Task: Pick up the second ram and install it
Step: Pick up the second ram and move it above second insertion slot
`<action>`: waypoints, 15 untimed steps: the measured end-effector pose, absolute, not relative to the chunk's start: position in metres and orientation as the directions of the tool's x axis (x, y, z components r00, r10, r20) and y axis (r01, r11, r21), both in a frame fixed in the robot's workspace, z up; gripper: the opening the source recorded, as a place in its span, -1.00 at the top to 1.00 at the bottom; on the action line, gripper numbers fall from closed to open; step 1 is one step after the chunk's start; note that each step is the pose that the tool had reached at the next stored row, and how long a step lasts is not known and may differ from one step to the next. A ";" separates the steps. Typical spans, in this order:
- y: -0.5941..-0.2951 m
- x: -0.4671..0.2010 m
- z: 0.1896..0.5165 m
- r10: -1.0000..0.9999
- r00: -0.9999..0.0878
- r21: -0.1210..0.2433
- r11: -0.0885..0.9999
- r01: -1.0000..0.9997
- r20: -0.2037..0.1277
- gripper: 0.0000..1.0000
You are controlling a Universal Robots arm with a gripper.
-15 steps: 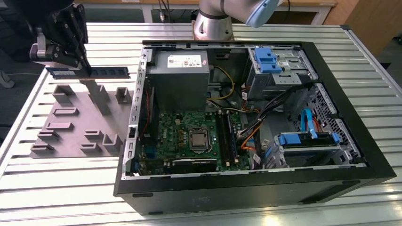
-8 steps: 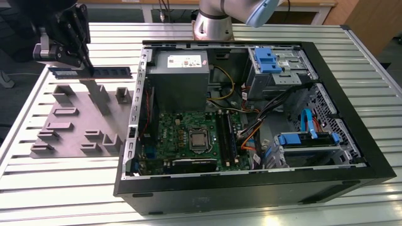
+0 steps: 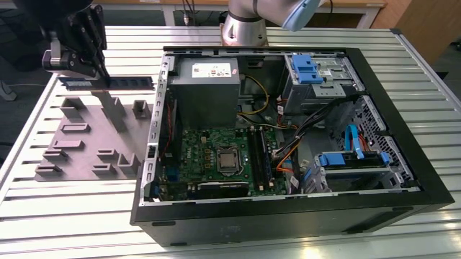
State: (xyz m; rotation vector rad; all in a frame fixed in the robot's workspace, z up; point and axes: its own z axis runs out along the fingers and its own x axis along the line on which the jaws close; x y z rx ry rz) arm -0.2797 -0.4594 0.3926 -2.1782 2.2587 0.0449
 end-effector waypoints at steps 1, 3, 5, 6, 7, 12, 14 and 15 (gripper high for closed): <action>-0.459 -0.279 0.393 -0.999 -0.036 0.018 0.036 -0.999 -0.022 0.73; -0.459 -0.278 0.393 -0.999 -0.036 0.018 0.036 -0.999 -0.022 0.73; -0.459 -0.277 0.393 -0.999 -0.036 0.018 0.036 -0.999 -0.022 0.73; -0.459 -0.277 0.393 -0.999 -0.036 0.018 0.036 -0.999 -0.022 0.73; -0.459 -0.276 0.393 -0.999 -0.036 0.018 0.036 -0.999 -0.022 0.73; -0.459 -0.273 0.393 -0.999 -0.036 0.018 0.036 -0.999 -0.022 0.73; -0.459 -0.272 0.393 -0.999 -0.036 0.018 0.036 -0.999 -0.022 0.73; -0.459 -0.272 0.393 -0.999 -0.036 0.018 0.036 -0.999 -0.022 0.73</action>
